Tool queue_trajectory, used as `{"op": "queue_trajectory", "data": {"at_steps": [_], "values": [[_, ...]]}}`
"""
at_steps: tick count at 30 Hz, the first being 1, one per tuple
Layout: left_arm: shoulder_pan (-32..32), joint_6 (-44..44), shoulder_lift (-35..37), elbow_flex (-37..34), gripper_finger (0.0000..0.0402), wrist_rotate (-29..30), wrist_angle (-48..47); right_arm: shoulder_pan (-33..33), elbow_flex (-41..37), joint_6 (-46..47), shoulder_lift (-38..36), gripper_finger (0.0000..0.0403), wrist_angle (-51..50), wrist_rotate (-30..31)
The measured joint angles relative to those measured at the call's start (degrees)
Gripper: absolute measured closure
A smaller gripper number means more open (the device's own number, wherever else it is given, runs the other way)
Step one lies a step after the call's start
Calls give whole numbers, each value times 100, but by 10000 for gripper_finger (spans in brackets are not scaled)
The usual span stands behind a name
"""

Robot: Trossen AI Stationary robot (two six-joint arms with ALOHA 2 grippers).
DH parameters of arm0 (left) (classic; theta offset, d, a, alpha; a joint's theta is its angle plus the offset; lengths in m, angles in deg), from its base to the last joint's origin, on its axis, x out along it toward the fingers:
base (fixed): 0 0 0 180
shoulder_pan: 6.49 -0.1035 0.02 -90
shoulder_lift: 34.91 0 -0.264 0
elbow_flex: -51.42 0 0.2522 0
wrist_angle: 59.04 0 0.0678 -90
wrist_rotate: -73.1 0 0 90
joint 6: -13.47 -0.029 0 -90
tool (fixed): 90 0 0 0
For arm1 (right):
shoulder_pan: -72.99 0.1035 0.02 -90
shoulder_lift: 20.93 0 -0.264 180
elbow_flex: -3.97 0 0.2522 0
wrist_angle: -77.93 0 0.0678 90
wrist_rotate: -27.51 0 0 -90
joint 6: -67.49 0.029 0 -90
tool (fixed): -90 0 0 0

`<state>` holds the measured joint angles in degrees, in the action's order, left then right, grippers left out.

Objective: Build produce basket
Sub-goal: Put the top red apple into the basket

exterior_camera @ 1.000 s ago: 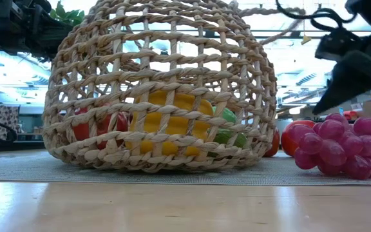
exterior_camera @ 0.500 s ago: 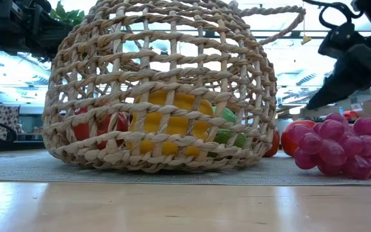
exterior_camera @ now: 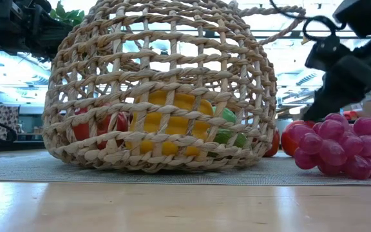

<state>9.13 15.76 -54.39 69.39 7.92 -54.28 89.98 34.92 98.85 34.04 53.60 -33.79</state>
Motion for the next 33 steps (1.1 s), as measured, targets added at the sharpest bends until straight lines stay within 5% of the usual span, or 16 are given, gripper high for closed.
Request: {"op": "queue_trajectory", "data": {"at_steps": [7, 17, 25, 33], "values": [[-2, 0, 0, 0, 249, -2, 0, -168, 0, -32, 649, 3, 311, 250], [0, 0, 2, 0, 251, 0, 0, -553, 17, -137, 1140, 37, 677, -263], [-1, 0, 0, 0, 254, 0, 0, -549, 284, 4, 625, 49, -114, -501], [-1, 0, 0, 0, 249, -1, 0, -557, 1318, 29, -166, 49, -1651, 402]]}}
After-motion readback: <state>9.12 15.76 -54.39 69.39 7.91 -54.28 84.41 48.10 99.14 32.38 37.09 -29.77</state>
